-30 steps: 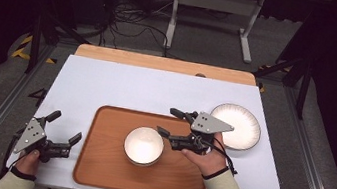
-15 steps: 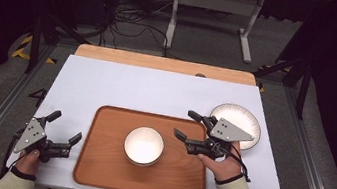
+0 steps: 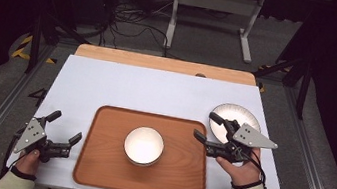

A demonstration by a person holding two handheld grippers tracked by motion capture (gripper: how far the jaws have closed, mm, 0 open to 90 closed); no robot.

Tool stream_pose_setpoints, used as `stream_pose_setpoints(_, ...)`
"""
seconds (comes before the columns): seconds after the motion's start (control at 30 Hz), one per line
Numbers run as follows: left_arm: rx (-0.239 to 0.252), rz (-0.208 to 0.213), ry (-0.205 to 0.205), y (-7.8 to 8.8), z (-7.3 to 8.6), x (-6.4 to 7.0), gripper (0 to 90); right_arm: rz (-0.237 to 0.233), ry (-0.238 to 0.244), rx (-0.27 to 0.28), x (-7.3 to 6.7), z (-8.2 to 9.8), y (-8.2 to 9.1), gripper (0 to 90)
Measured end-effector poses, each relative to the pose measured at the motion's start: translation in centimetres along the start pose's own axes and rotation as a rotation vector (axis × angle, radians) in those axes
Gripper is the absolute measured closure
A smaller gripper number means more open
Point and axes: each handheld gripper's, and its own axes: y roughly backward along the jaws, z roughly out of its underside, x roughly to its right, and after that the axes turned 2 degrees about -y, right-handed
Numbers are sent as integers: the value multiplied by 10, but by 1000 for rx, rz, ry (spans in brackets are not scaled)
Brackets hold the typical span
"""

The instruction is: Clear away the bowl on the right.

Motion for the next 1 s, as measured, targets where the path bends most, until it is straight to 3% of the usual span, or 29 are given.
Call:
stream_pose_setpoints(0.27,2,-1,1,0,0,0,3,52,-2,16,10,2,19,241)
stream_pose_setpoints(0.63,0,-1,0,0,0,0,3,106,9,35,16,6,32,242)
stream_pose_setpoints(0.87,-3,0,1,0,0,0,3,131,26,45,23,21,35,246)
stream_pose_setpoints(1.0,-3,-1,-1,0,0,0,3,157,5,46,26,33,37,245)
